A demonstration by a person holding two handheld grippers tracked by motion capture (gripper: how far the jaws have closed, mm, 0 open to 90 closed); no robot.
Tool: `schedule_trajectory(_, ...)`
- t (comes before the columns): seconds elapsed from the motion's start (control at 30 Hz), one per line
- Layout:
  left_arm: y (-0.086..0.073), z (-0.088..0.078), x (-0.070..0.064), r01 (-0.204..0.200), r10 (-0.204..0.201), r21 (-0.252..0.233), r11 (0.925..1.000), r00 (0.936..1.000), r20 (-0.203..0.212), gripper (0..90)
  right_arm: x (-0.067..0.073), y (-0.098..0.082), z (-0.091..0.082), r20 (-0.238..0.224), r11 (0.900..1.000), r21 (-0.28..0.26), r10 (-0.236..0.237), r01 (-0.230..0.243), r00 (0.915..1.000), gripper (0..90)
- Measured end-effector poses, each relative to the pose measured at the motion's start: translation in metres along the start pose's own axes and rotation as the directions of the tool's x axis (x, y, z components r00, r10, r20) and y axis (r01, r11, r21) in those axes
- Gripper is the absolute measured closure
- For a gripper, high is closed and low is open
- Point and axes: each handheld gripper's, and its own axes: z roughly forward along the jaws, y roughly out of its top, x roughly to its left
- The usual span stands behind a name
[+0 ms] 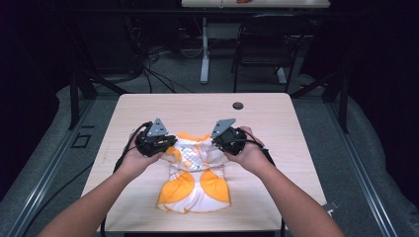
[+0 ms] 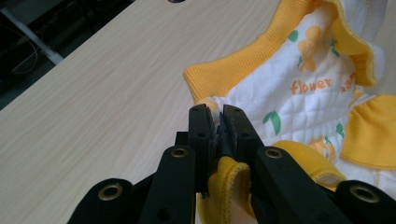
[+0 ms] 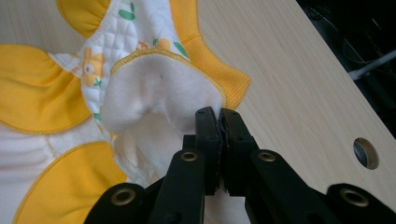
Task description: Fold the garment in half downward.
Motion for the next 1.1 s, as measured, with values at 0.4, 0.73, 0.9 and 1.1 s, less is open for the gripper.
schedule_trajectory(0.4, -0.017, -0.001, -0.010, 0.019, -0.019, 0.006, 0.9998, 0.9992, 0.035, 82.4, 0.015, -0.009, 0.002, -0.033, 1.000, 0.022, -0.014, 0.014, 0.9994, 87.0)
schedule_trajectory(0.73, -0.029, -0.006, -0.022, 0.027, -0.027, 0.007, 0.9996, 0.9974, 0.066, 82.4, 0.029, -0.022, 0.001, -0.062, 1.000, 0.026, -0.012, 0.013, 0.9980, 86.9)
schedule_trajectory(0.9, -0.036, -0.007, -0.028, 0.030, -0.031, 0.004, 0.9995, 0.9964, 0.080, 82.4, 0.033, -0.025, -0.002, -0.069, 1.000, 0.014, 0.007, -0.006, 0.9976, 86.9)
schedule_trajectory(1.1, -0.045, -0.006, -0.037, 0.034, -0.035, 0.012, 0.9994, 0.9947, 0.097, 82.4, 0.044, -0.037, 0.002, -0.097, 0.999, 0.027, 0.022, -0.019, 0.9950, 86.9)
